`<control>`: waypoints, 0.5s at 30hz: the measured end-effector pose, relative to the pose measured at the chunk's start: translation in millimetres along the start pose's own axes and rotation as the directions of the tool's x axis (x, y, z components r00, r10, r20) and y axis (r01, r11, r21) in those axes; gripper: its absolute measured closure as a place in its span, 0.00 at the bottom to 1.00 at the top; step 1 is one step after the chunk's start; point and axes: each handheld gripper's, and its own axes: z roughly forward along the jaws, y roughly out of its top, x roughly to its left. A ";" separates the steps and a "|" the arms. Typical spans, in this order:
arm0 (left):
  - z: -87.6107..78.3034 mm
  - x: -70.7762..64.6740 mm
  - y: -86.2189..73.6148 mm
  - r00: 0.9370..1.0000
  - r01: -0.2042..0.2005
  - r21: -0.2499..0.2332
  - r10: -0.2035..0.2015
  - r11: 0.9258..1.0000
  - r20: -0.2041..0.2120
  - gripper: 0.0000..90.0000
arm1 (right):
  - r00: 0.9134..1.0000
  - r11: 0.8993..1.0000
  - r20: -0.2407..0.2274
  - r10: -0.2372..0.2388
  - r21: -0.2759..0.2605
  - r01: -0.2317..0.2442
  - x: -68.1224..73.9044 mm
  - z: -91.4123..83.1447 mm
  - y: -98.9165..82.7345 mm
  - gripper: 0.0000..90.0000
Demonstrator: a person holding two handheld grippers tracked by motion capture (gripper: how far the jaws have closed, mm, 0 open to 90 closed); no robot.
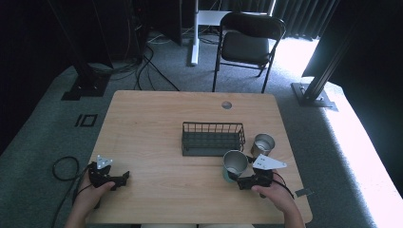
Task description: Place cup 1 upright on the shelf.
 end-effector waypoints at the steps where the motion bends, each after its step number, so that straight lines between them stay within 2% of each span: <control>1: 0.0 0.0 0.0 1.000 0.000 0.000 0.000 1.000 0.000 0.01 | 1.000 1.000 0.000 0.001 -0.003 -0.001 0.1 0.4 0.2 0.12; 10: 0.0 0.0 0.0 1.000 0.000 0.000 0.000 1.000 0.000 0.01 | 1.000 0.999 0.005 0.022 -0.024 -0.022 1.8 8.2 -0.3 0.12; 12: 0.0 0.0 0.0 1.000 0.000 0.000 0.000 1.000 0.000 0.01 | 0.999 0.999 0.007 0.037 -0.020 -0.037 2.1 9.8 0.2 0.12; 15: 0.0 0.0 0.0 1.000 0.000 0.000 0.000 1.000 0.000 0.01 | 0.999 0.999 0.012 0.035 -0.018 -0.035 3.1 11.7 1.1 0.13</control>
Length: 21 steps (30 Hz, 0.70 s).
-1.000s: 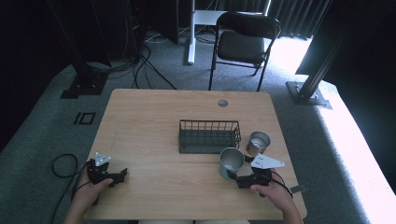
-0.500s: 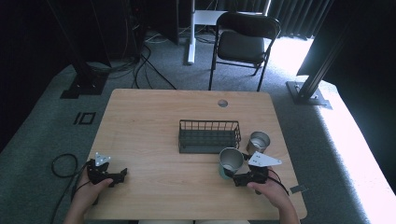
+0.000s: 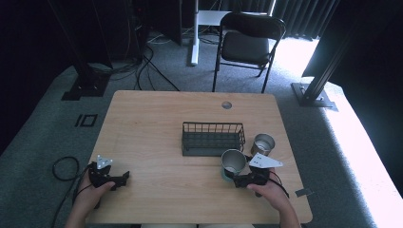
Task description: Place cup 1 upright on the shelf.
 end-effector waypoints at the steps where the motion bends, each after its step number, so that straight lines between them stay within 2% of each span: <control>1: 0.0 0.0 0.0 1.000 0.000 0.000 0.000 1.000 0.000 0.01 | 1.000 1.000 0.005 -0.009 -0.002 0.009 0.4 0.3 0.9 0.13; 6: 0.0 0.0 0.0 1.000 0.000 0.000 0.000 1.000 0.000 0.01 | 1.000 1.000 0.028 -0.005 0.005 0.005 0.9 1.2 2.9 0.14; 13: 0.0 0.0 0.0 1.000 0.000 0.000 0.000 1.000 0.000 0.01 | 1.000 1.000 0.022 0.011 -0.016 -0.011 3.6 -2.2 11.4 0.14; 18: 0.0 0.0 0.0 1.000 0.000 0.000 0.000 1.000 0.000 0.01 | 1.000 1.000 0.021 -0.001 -0.022 0.002 4.9 -5.2 20.7 0.14; 21: 0.0 0.0 0.0 1.000 0.000 0.000 0.000 1.000 0.000 0.01 | 1.000 0.999 0.011 0.024 -0.031 -0.024 4.2 -7.3 25.4 0.14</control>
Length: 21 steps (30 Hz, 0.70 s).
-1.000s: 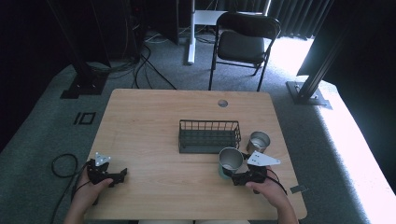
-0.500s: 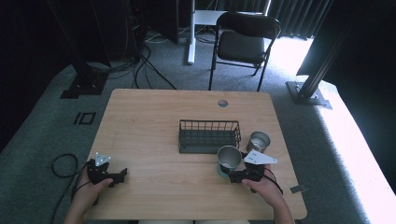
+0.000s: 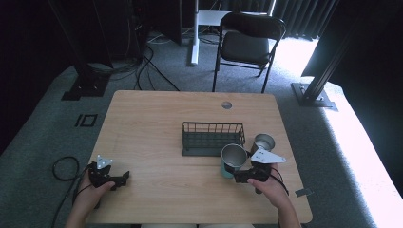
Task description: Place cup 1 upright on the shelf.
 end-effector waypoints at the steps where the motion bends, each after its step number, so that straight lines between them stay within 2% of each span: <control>1: 0.0 0.0 0.0 1.000 0.000 0.000 0.000 1.000 0.000 0.01 | 1.000 1.000 0.000 0.000 -0.002 0.000 0.3 -0.2 1.2 0.14; 13: 0.0 0.1 0.0 1.000 0.000 0.000 0.000 1.000 0.000 0.01 | 1.000 0.999 -0.028 -0.008 -0.045 0.007 6.7 0.5 28.6 0.14; 21: 0.0 -0.1 0.0 1.000 0.002 0.000 -0.002 1.000 0.000 0.01 | 0.998 0.997 -0.051 -0.036 -0.069 0.032 13.8 3.3 52.9 0.14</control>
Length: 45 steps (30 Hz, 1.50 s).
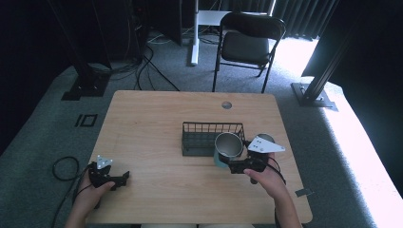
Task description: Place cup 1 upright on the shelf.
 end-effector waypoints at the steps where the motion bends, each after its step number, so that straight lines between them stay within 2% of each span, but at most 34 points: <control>1: 0.0 0.0 0.0 1.000 0.000 0.000 0.000 1.000 0.000 0.01 | 1.000 1.000 -0.001 -0.008 0.000 0.008 0.6 0.6 3.1 0.14; 9: 0.0 0.0 0.0 1.000 0.000 0.000 0.000 1.000 0.000 0.01 | 1.000 0.999 -0.006 -0.023 -0.031 0.023 0.5 7.2 25.0 0.14; 25: 0.0 0.0 0.0 1.000 0.000 0.000 0.000 1.000 0.000 0.01 | 0.998 0.997 0.029 -0.052 -0.048 0.054 -0.9 33.3 53.0 0.14; 31: 0.0 0.1 0.0 1.000 -0.001 0.000 0.001 1.000 0.000 0.01 | 0.998 0.997 0.045 -0.051 -0.056 0.053 -1.0 45.4 60.5 0.14; 37: 0.0 0.1 0.0 1.000 -0.001 0.000 0.001 1.000 0.000 0.01 | 0.996 0.997 0.083 -0.045 -0.063 0.051 -4.0 58.6 63.8 0.14; 45: 0.1 0.1 0.0 1.000 0.000 -0.001 0.000 1.000 -0.001 0.01 | 0.995 0.998 0.095 -0.034 -0.049 0.038 -5.3 78.6 66.1 0.14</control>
